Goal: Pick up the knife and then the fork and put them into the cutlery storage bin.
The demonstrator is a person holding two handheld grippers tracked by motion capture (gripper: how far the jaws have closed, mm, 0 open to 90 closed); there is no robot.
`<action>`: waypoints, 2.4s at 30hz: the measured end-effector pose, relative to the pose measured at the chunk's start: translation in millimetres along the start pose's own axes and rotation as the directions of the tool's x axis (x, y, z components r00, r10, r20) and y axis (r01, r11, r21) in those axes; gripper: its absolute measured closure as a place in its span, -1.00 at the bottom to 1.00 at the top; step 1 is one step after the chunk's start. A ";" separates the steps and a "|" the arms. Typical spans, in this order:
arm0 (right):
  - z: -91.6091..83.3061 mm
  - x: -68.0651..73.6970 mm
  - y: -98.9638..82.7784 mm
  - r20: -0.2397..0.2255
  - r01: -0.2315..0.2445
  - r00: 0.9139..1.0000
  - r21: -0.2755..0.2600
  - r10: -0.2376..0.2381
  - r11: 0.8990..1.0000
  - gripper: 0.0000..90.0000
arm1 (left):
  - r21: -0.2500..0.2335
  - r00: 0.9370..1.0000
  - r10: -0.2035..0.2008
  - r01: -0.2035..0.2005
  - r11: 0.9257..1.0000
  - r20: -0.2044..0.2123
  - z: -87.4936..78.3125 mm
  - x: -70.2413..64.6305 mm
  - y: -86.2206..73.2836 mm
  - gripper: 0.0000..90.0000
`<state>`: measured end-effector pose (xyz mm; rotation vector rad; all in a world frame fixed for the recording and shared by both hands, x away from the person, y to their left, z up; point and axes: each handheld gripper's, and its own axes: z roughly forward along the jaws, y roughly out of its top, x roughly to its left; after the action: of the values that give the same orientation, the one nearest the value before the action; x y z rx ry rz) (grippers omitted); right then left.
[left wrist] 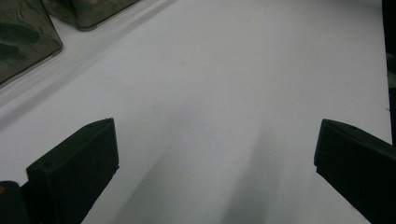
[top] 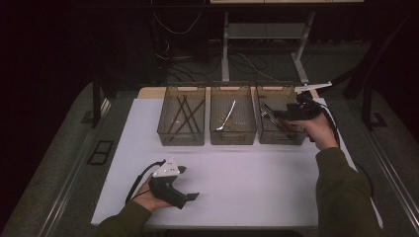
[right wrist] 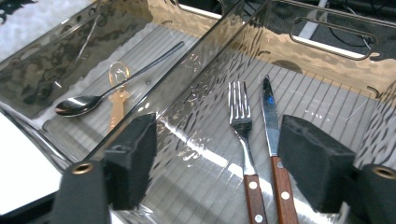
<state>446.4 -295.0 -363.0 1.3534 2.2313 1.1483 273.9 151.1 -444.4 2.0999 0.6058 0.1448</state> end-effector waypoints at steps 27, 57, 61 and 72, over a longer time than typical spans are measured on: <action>-42.1 58.5 -80.6 -0.051 0.129 0.989 -0.149 -0.138 0.980 -0.71 | 0.003 1.000 -0.001 0.001 1.000 -0.025 -6.5 9.9 -1.6 -1.00; -59.6 90.5 -174.7 -0.132 0.164 0.975 -0.096 -0.176 0.982 -0.70 | 0.000 1.000 0.001 -0.001 1.000 -0.026 -6.9 7.4 -0.8 -1.00; -60.9 92.8 -178.4 -0.140 0.173 0.973 -0.094 -0.185 0.980 -0.71 | 0.001 1.000 0.001 -0.001 1.000 -0.025 -6.9 7.4 -0.9 -1.00; -60.7 92.9 -181.0 -0.130 0.197 0.970 -0.083 -0.206 0.977 -0.71 | 0.002 1.000 0.004 -0.004 1.000 -0.024 -7.3 6.9 -0.8 -1.00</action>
<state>251.3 -289.5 -446.6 1.0207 2.3367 1.2657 277.3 160.2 -441.7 2.1039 0.6160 0.1720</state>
